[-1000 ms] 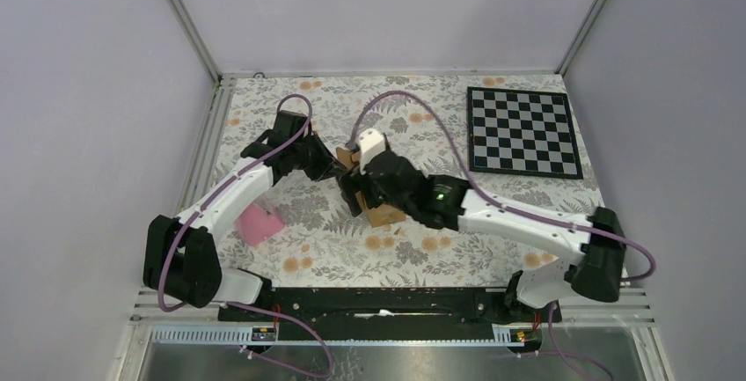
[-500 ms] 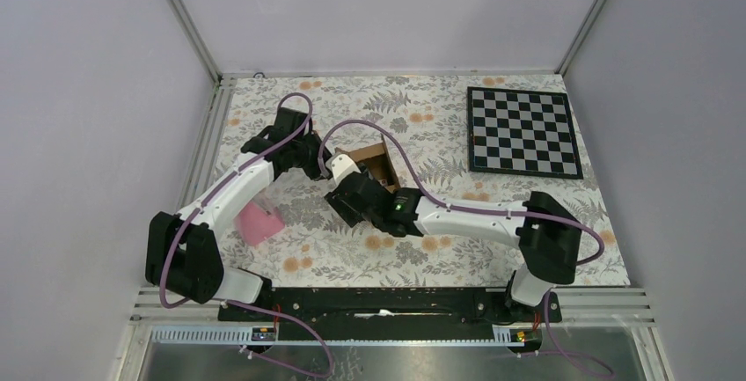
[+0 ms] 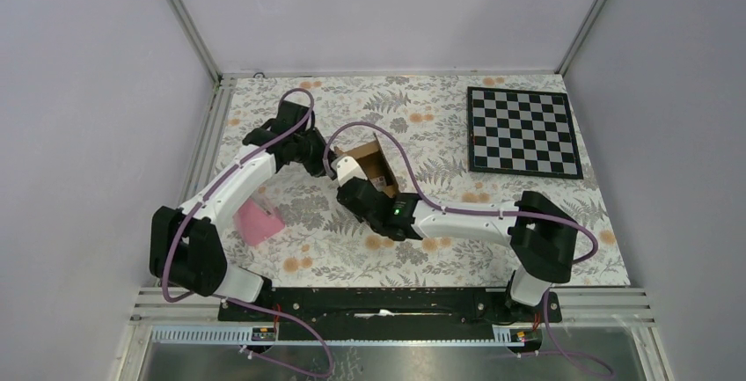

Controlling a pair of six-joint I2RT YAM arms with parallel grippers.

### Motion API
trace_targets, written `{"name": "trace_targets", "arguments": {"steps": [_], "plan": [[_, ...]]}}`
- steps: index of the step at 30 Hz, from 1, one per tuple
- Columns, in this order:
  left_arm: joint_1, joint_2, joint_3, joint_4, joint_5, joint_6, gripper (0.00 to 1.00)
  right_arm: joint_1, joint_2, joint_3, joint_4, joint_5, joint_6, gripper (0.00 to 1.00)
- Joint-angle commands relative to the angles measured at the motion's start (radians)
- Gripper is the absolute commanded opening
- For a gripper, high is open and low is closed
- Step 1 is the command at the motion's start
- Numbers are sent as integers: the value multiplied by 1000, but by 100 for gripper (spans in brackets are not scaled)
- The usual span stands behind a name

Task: Unpack the express box
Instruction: Pick up the express box from the center of the board.

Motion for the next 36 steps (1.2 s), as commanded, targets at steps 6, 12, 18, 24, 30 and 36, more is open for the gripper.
{"name": "trace_targets", "arguments": {"steps": [6, 12, 18, 24, 30, 36], "plan": [[11, 56, 208, -38, -52, 26, 54, -125, -136, -26, 9, -166, 171, 0], [72, 68, 378, -131, -145, 67, 94, -308, -219, -12, 79, -430, 363, 0], [235, -11, 221, -51, -78, -2, 96, -597, -240, -133, 473, -845, 816, 0], [313, 9, 29, 78, 44, -96, 96, -695, -145, -270, 1081, -935, 1352, 0], [269, 69, -143, 250, 107, -258, 90, -686, 24, -283, 1528, -854, 1692, 0], [196, 152, -168, 391, 127, -397, 88, -672, 73, -361, 1665, -785, 1778, 0]]}}
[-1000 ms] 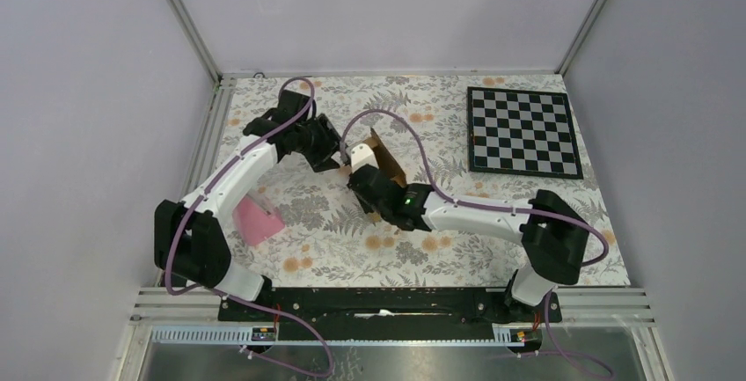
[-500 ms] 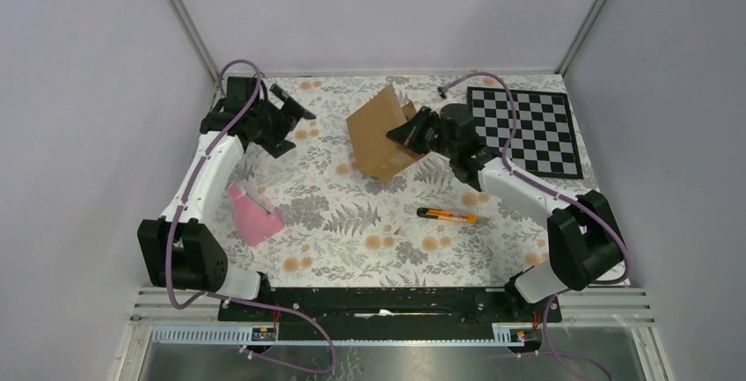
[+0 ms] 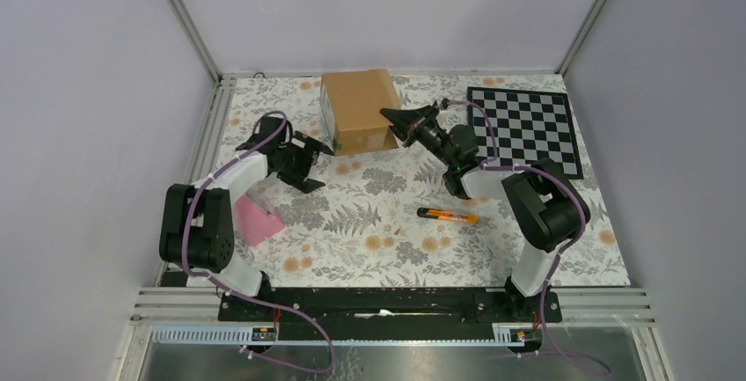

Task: Unpack the express box
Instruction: Pour the product into the express box.

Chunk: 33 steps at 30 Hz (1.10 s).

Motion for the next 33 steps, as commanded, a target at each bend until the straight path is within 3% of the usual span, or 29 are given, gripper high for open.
{"name": "trace_targets", "arguments": {"steps": [1, 4, 9, 19, 24, 28, 33], "plan": [[-46, 48, 16, 175, 41, -130, 88, 14, -5, -105, 342, 65, 169, 0], [-62, 56, -4, 207, 14, -159, 88, 14, 36, -232, 453, 97, 210, 0], [-84, 71, -31, 294, 30, -177, 87, 15, 25, -365, 457, 78, 158, 0], [-120, 20, -33, 314, 4, -153, 86, 22, 76, -409, 456, 54, 130, 0], [-118, -10, -11, 204, -81, -82, 86, 22, 90, -375, 456, 24, 108, 0], [-117, -32, 75, 42, -243, 40, 88, 22, 77, -341, 447, 3, 80, 0], [-102, -88, 143, -95, -369, 134, 91, 20, -37, -313, 271, -21, -41, 0]]}}
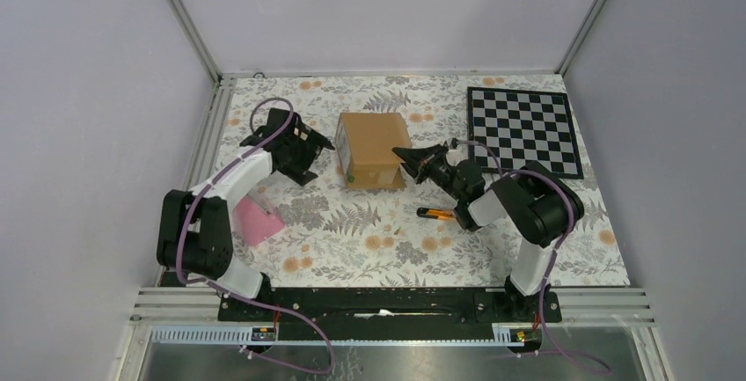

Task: Unpack the express box
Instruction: Pour the product into the express box, then place the express box at the center of the board, then reset both arms

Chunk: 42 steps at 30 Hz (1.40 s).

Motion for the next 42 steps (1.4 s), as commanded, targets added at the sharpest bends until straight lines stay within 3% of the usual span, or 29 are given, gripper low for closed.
{"name": "trace_targets", "arguments": {"steps": [1, 4, 7, 10, 12, 16, 24, 27, 31, 32, 38, 40, 42], "plan": [[8, -103, 100, -113, -158, 122, 91, 17, -149, 39, -59, -76, -166, 0], [8, -153, 121, -140, -207, 167, 93, 17, -305, 31, -325, -59, -371, 0], [8, -174, 151, -165, -227, 216, 95, 22, -473, 96, -738, 2, -641, 0], [2, -183, 171, -163, -199, 275, 98, 72, -577, 214, -1113, 138, -921, 0], [-7, -189, 185, -162, -174, 312, 99, 126, -603, 278, -1254, 250, -1060, 0], [-38, -206, 198, -162, -129, 366, 99, 247, -578, 381, -1412, 468, -1248, 0], [-58, -262, 197, -166, -76, 426, 99, 381, -441, 458, -1451, 642, -1383, 3], [-58, -281, 199, -175, -67, 452, 99, 410, -412, 491, -1475, 667, -1399, 17], [-60, -289, 203, -179, -30, 475, 99, 437, -414, 536, -1518, 673, -1403, 56], [-61, -289, 205, -182, -30, 479, 99, 438, -420, 543, -1523, 668, -1397, 62], [-72, -310, 216, -186, -41, 498, 99, 442, -491, 568, -1585, 644, -1374, 84], [-83, -318, 231, -186, -47, 514, 99, 443, -521, 574, -1599, 636, -1371, 99], [-93, -328, 245, -186, -57, 535, 99, 444, -556, 577, -1599, 632, -1368, 100]]}}
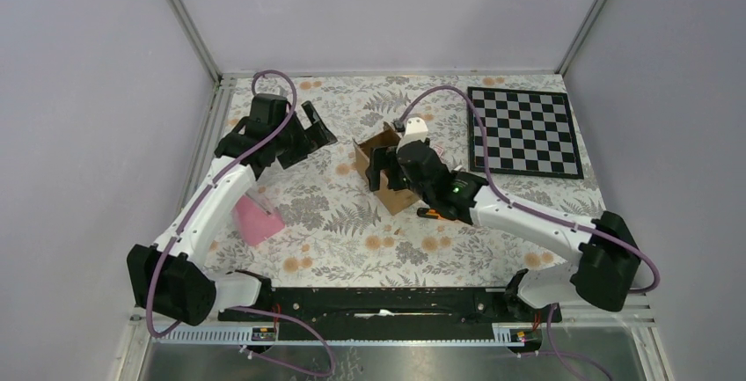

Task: Unpack the express box
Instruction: Reset both arms

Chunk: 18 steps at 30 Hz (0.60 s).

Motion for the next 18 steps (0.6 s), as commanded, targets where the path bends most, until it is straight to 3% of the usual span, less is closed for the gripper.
{"name": "trace_targets", "arguments": {"steps": [1, 9, 18], "plan": [[-25, -58, 81, 24, -10, 63, 99, 8, -102, 56, -23, 17, 3, 100], [-41, -105, 112, 33, -46, 132, 99, 10, -250, 64, -19, 39, -30, 99], [-41, -151, 135, 49, -80, 171, 99, 9, -295, 64, -19, 53, -53, 100]]}}
